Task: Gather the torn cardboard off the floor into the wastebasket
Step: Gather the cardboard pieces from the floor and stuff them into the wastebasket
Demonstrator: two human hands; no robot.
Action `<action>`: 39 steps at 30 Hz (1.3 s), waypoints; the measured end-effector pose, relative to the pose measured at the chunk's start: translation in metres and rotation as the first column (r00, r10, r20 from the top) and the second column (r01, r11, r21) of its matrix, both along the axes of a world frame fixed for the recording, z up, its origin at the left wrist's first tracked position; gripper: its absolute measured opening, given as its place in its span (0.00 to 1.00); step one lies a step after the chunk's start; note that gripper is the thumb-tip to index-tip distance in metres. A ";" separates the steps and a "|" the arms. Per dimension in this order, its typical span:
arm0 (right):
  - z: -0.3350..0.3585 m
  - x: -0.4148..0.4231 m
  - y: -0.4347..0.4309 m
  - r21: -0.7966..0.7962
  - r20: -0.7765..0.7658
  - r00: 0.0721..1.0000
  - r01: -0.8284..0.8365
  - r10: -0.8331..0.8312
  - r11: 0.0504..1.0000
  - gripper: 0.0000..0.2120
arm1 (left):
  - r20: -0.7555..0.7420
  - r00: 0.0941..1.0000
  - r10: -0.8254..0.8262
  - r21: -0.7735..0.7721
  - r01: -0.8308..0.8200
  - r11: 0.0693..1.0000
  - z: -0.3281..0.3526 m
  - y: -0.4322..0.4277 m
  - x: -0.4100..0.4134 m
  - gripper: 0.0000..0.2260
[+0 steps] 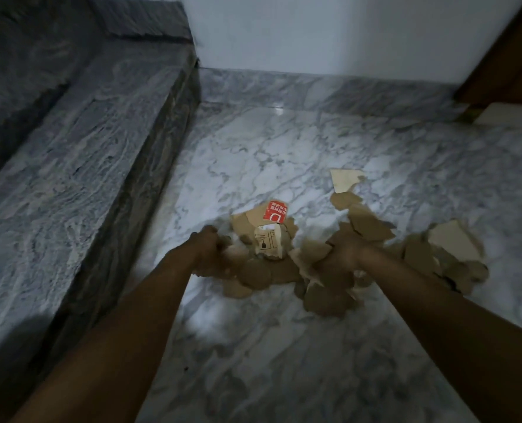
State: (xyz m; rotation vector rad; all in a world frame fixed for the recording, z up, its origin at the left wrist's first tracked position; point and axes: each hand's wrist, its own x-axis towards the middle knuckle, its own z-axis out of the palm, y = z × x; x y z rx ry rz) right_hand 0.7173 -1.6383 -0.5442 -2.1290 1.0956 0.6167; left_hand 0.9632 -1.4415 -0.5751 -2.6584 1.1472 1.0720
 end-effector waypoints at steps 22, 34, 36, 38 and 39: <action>-0.052 -0.045 0.064 -0.251 -0.124 0.988 -0.124 0.095 0.960 0.27 | -0.187 0.977 0.104 -0.132 -0.130 0.983 0.017 0.012 -0.054 0.15; -0.041 -0.052 0.053 -0.012 0.193 0.980 0.062 -0.058 0.998 0.12 | -0.168 0.983 0.080 -0.117 -0.100 0.988 -0.004 0.013 -0.053 0.27; -0.034 -0.046 0.033 0.056 0.149 0.989 -0.007 -0.001 0.998 0.14 | -0.126 0.990 0.067 -0.034 -0.072 0.997 0.007 0.013 -0.041 0.22; -0.025 -0.039 0.011 0.070 0.190 0.981 -0.052 0.038 0.996 0.17 | -0.098 0.995 0.002 0.027 0.000 1.000 0.019 0.012 -0.026 0.17; -0.020 -0.036 0.001 0.079 0.228 0.973 -0.063 0.043 0.995 0.16 | -0.108 0.994 -0.026 0.068 0.034 0.997 0.023 0.013 -0.020 0.16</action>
